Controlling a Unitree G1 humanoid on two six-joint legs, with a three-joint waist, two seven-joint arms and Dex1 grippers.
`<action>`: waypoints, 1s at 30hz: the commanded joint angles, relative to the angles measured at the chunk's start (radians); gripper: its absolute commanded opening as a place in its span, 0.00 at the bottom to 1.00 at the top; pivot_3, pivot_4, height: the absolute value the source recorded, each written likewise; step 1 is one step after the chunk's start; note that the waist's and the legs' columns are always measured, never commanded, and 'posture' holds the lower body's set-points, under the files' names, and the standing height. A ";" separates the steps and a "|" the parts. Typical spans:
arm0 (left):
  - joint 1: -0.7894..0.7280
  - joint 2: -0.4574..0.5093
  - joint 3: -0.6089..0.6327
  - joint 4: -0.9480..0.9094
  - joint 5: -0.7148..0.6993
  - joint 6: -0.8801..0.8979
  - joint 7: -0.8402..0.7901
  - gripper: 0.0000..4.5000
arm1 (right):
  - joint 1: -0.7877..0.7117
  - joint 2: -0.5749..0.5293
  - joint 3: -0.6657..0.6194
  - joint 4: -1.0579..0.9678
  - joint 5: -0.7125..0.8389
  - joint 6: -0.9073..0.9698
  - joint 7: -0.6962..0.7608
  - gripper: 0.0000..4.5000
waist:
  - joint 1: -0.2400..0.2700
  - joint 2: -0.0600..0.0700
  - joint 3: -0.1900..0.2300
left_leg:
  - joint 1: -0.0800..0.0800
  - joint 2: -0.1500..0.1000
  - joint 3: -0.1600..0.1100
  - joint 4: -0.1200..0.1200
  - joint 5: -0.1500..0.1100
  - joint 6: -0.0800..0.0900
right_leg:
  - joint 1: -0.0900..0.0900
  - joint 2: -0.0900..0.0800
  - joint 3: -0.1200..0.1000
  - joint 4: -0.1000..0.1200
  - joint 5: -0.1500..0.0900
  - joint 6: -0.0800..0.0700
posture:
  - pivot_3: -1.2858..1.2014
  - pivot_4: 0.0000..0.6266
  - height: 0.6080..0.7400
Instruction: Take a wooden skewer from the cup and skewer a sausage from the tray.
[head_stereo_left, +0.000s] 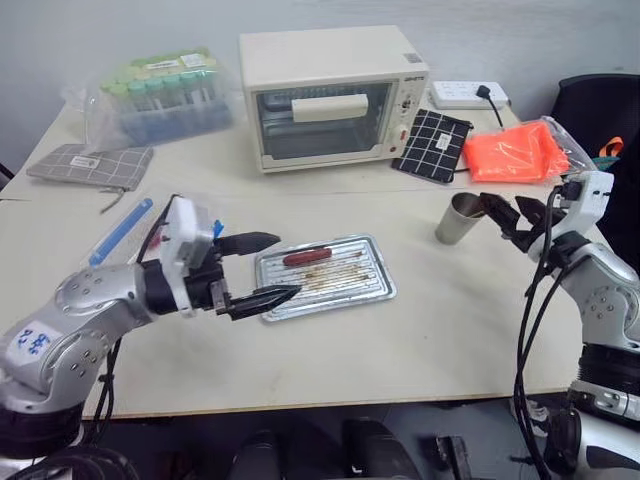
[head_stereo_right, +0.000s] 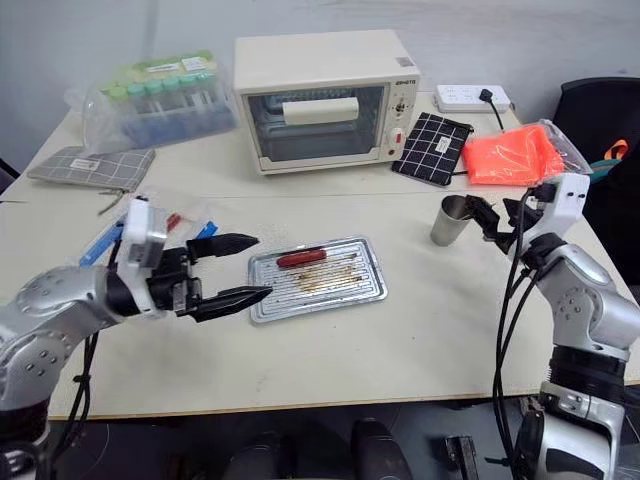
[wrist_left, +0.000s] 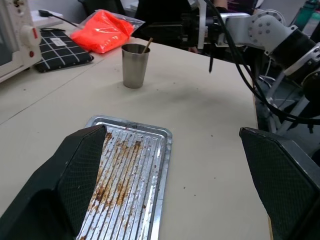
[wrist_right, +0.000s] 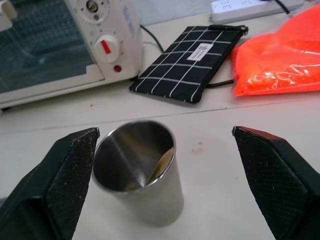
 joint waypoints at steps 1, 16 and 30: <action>-0.028 -0.008 -0.034 0.005 0.021 -0.023 -0.016 1.00 | -0.028 0.005 -0.036 0.007 0.021 -0.039 -0.015 0.89 | 0.000 0.000 0.000 | 0.000 0.000 0.000 0.000 0.000 0.000 | 0.000 0.000 0.000 0.000 0.000 0.000 | 0.52 0.24 1.00; -0.080 -0.044 -0.088 0.029 0.086 -0.057 -0.026 1.00 | -0.019 0.070 0.021 -0.009 0.010 -0.054 -0.040 0.47 | -0.001 0.000 0.000 | 0.000 0.002 0.000 0.000 0.000 -0.001 | -0.001 -0.001 0.000 0.001 0.000 0.000 | 0.52 0.24 1.00; -0.110 -0.072 -0.120 0.037 0.105 -0.063 -0.031 1.00 | -0.023 0.092 0.022 -0.030 0.023 -0.075 -0.049 0.01 | -0.002 0.000 0.000 | 0.000 0.002 0.000 0.000 0.000 -0.001 | -0.001 0.000 0.000 0.001 0.000 0.000 | 0.52 0.24 1.00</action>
